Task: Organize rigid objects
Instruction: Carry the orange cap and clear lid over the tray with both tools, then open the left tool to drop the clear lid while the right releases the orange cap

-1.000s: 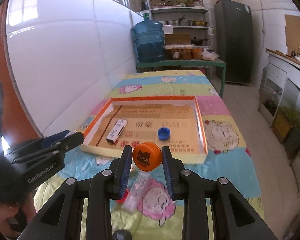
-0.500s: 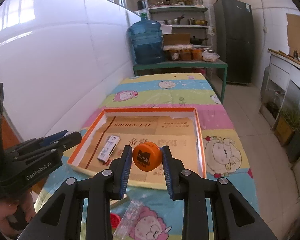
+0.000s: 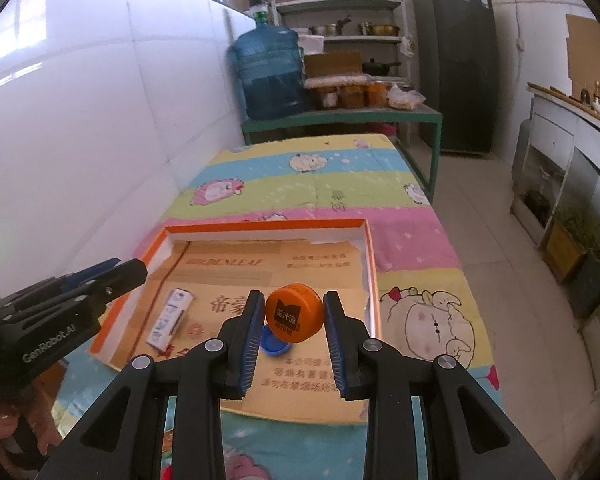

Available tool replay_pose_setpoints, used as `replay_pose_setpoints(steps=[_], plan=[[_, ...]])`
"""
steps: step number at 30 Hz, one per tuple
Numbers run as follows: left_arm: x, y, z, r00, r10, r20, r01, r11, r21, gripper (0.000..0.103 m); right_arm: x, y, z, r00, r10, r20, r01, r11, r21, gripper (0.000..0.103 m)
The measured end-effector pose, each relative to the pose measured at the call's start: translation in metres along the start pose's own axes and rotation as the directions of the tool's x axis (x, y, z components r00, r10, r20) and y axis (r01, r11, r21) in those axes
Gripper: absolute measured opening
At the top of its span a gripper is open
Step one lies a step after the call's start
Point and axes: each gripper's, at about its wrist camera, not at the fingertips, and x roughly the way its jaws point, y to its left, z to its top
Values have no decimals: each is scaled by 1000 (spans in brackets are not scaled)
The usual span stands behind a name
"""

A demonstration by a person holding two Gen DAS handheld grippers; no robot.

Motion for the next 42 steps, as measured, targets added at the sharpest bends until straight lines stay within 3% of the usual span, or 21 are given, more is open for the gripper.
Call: replay_pose_setpoints(steps=[17,42], plan=[[73,-6,-13,992,7,-126,-3,1000,28,30,76,-22,1,994,13,-110,-14,1000,-12,31],[103,-7,-24,983,-11,-184,17,999,35,30,115,-22,-4,978,31,-204,-34,999,-13,31]])
